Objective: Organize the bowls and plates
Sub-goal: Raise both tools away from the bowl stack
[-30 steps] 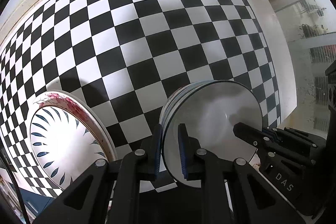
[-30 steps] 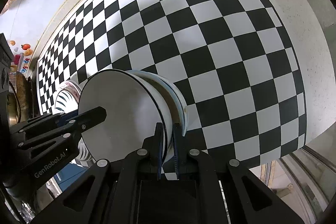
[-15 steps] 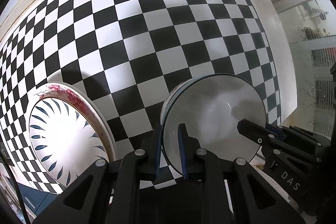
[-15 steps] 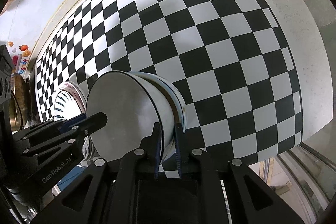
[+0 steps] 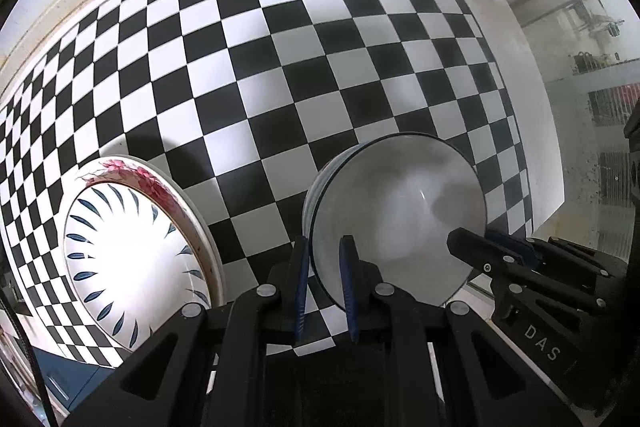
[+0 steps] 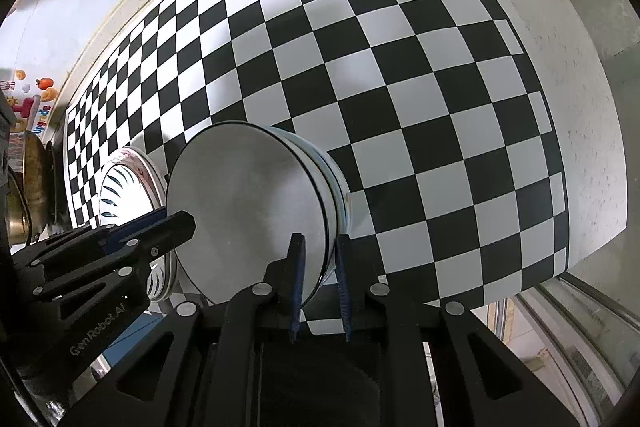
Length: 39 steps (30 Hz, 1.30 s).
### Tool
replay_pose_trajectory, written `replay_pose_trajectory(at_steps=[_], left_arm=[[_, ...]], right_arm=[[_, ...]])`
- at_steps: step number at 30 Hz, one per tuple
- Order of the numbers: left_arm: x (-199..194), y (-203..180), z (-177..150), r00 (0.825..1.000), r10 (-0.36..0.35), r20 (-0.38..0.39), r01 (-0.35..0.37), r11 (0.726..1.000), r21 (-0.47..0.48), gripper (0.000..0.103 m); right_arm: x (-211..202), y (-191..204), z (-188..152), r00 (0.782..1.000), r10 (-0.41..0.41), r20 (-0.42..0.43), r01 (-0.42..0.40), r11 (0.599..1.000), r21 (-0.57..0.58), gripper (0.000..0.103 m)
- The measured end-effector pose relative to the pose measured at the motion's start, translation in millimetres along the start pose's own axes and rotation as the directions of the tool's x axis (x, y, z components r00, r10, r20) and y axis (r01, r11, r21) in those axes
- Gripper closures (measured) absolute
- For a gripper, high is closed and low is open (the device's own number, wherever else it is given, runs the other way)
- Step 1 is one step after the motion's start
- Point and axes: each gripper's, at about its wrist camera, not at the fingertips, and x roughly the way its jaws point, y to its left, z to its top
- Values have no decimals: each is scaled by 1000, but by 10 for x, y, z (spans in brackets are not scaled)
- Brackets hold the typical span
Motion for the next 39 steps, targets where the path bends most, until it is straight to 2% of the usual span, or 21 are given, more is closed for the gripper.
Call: replay_pose_trajectory(at_steps=[4, 6, 8, 9, 11, 13, 14, 18, 20, 27, 33, 39], left_arm=[[-246, -39, -147, 997, 21, 77, -23, 999, 24, 89], [-385, -51, -237, 992, 32, 120, -36, 999, 36, 89], [-539, -48, -353, 986, 36, 161, -44, 998, 46, 87], [-607, -39, -410, 984, 35, 177, -44, 998, 47, 86], [-752, -29, -545, 976, 32, 215, -44, 998, 51, 82], [-870, -29, -679, 966, 47, 255, -63, 996, 56, 74], [-923, -15, -743, 961, 49, 271, -67, 996, 57, 73], [-1112, 47, -985, 950, 46, 309, -64, 997, 47, 65], [-1214, 73, -1094, 944, 46, 326, -64, 997, 43, 54], [-1559, 122, -1415, 917, 44, 397, -65, 997, 40, 54], [-1702, 176, -1573, 912, 26, 409, -44, 998, 34, 54], [-1671, 184, -1582, 917, 28, 398, -41, 999, 25, 54]], right_arm=[[-140, 11, -132, 999, -1, 36, 1, 1000, -13, 83], [-268, 29, -244, 997, 1, 72, 1, 1000, -22, 72], [-412, 46, -361, 994, 9, 111, -6, 1000, -26, 57], [-485, 63, -416, 992, 11, 128, -7, 1000, -30, 53], [-651, 109, -545, 985, 14, 171, -7, 999, -40, 40], [-823, 167, -683, 977, 16, 212, -6, 999, -51, 31], [-894, 200, -748, 974, 14, 227, -1, 998, -59, 27], [-1186, 368, -1017, 956, -15, 292, 44, 995, -93, 22], [-1303, 444, -1133, 946, -31, 324, 69, 992, -106, 21], [-1641, 658, -1544, 921, -20, 388, 78, 988, -134, 19], [-1858, 770, -1754, 900, -19, 436, 92, 985, -147, 18], [-1824, 755, -1752, 912, -9, 411, 78, 986, -150, 18]])
